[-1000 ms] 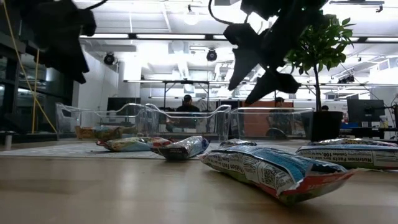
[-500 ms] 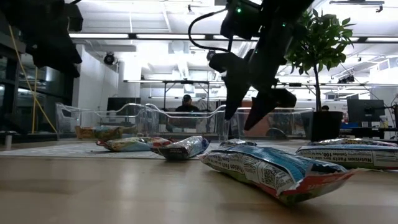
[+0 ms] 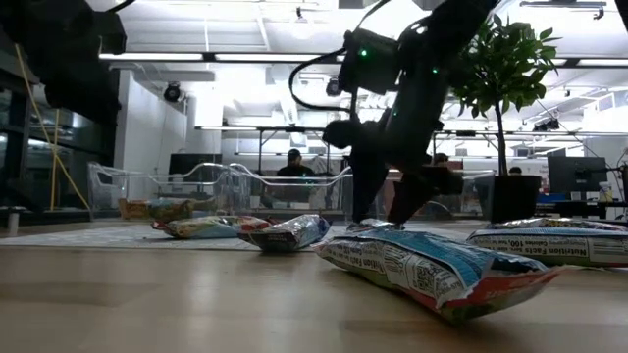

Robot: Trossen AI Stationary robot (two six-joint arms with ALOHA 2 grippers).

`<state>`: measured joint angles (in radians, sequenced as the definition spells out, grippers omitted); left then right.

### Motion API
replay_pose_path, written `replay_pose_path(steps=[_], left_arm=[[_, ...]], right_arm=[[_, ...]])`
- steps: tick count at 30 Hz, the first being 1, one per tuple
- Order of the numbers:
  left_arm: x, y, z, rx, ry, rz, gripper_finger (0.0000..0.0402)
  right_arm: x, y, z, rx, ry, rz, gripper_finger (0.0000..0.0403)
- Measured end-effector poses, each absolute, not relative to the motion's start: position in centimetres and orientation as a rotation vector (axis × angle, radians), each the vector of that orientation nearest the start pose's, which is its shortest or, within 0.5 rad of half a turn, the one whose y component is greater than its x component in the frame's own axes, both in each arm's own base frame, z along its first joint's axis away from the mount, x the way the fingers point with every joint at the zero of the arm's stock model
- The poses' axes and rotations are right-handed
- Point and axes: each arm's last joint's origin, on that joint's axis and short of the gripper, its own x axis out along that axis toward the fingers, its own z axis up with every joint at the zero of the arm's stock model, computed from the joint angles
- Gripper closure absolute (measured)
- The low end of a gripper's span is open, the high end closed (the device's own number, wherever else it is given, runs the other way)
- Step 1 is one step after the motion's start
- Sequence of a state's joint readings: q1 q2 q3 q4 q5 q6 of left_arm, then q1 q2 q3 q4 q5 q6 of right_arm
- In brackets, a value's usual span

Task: Pick and place Granola Bars by type
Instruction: Put the blue granola bar into the middle transparent bin

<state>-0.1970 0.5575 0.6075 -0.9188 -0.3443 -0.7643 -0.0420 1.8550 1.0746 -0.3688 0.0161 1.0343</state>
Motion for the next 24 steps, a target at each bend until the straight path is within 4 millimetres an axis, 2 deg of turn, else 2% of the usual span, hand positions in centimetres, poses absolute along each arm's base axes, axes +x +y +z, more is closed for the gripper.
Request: replay_pose_path(steps=[8, 20, 24], left_arm=[[9.85, -0.96, 24.24, -0.478, 0.737, 0.448, 0.0145], [9.84, -0.92, 24.24, -0.473, 0.733, 0.457, 0.0145], [9.84, -0.92, 24.24, -0.475, 0.732, 0.459, 0.0145]], right_arm=[[35.27, -1.51, 13.39, 0.961, 1.008, -0.65, 0.0183], [35.38, -1.56, 13.26, 0.976, 1.022, -0.605, 0.0293], [35.46, -1.5, 13.84, 0.985, 0.996, -0.575, 0.0319]])
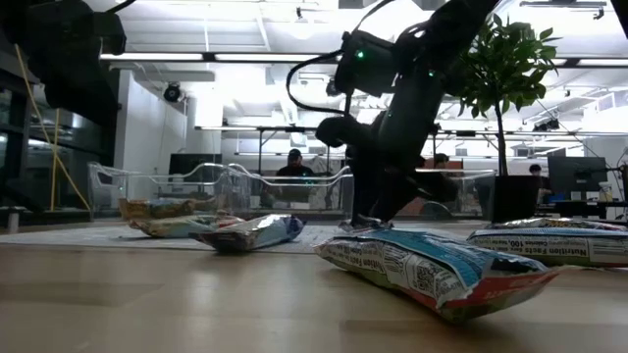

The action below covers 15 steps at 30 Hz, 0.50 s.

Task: Pick and place Granola Bars by type
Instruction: Put the blue granola bar into the middle transparent bin

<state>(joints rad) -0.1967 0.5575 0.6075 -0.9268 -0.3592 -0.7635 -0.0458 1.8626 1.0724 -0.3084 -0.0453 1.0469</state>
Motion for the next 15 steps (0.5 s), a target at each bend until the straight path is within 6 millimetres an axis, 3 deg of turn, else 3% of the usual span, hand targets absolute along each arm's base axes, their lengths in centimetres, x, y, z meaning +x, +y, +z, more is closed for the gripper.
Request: replay_pose_path(steps=[9, 15], left_arm=[[9.8, -0.9, 24.3, -0.474, 0.73, 0.461, 0.0145], [9.9, -0.9, 24.3, -0.474, 0.723, 0.465, 0.0145]], right_arm=[[35.3, -2.0, 18.7, 0.939, 0.787, -0.499, 0.0336], [36.3, -5.4, 23.8, 0.828, 0.588, -0.498, 0.0336]])
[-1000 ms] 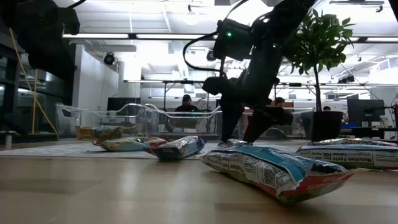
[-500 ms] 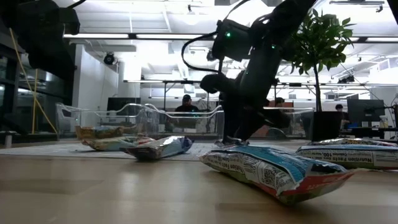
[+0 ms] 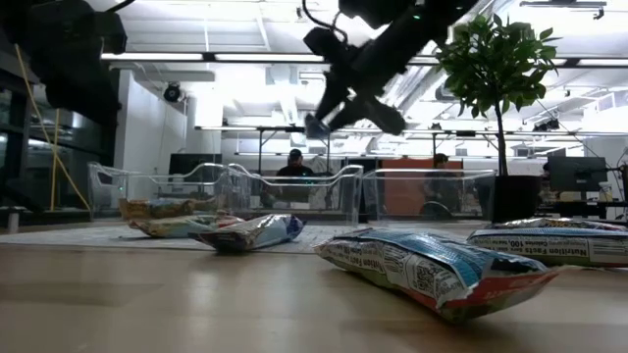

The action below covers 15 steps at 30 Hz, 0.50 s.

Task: Pick and place Granola Bars by type
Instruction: Put the blue granola bar into the middle transparent bin

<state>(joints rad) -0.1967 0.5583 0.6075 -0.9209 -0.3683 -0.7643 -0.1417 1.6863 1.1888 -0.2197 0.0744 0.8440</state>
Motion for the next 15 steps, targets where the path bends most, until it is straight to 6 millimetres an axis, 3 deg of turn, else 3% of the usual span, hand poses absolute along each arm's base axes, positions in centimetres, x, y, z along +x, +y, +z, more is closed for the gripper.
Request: replay_pose_path(steps=[6, 11, 15], left_arm=[[9.9, -0.9, 24.3, -0.473, 0.714, 0.47, 0.0145], [9.9, -0.9, 24.3, -0.476, 0.713, 0.471, 0.0145], [9.9, -0.9, 24.3, -0.471, 0.707, 0.482, 0.0145]], right_arm=[[37.2, -11.6, 27.4, 0.677, 0.502, -0.571, 0.0336], [36.8, -16.6, 27.5, 0.665, 0.579, -0.658, 0.0336], [36.4, -19.0, 26.6, 0.672, 0.63, -0.692, 0.0336]])
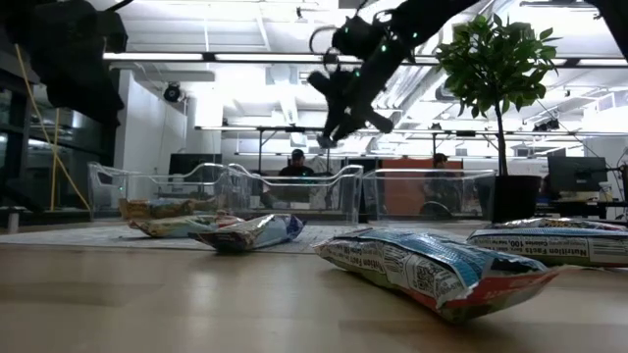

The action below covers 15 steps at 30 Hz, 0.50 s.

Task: Pick and place Granola Bars by type
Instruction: Put the blue granola bar into the middle transparent bin

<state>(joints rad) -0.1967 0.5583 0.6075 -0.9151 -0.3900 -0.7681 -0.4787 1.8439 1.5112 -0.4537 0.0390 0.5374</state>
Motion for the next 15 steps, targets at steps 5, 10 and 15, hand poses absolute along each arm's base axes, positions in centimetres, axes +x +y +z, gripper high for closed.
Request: replay_pose_path(steps=[5, 10, 15], left_arm=[[9.9, -0.8, 24.3, -0.469, 0.704, 0.487, 0.0145], [9.9, -0.8, 24.3, -0.469, 0.704, 0.487, 0.0145], [9.9, -0.8, 24.3, -0.469, 0.704, 0.487, 0.0145]], right_arm=[[35.9, -20.3, 24.9, 0.727, 0.713, -0.671, 0.0336], [35.8, -20.3, 24.5, 0.688, 0.752, -0.677, 0.0321], [35.7, -20.3, 24.6, 0.686, 0.751, -0.679, 0.0273]])
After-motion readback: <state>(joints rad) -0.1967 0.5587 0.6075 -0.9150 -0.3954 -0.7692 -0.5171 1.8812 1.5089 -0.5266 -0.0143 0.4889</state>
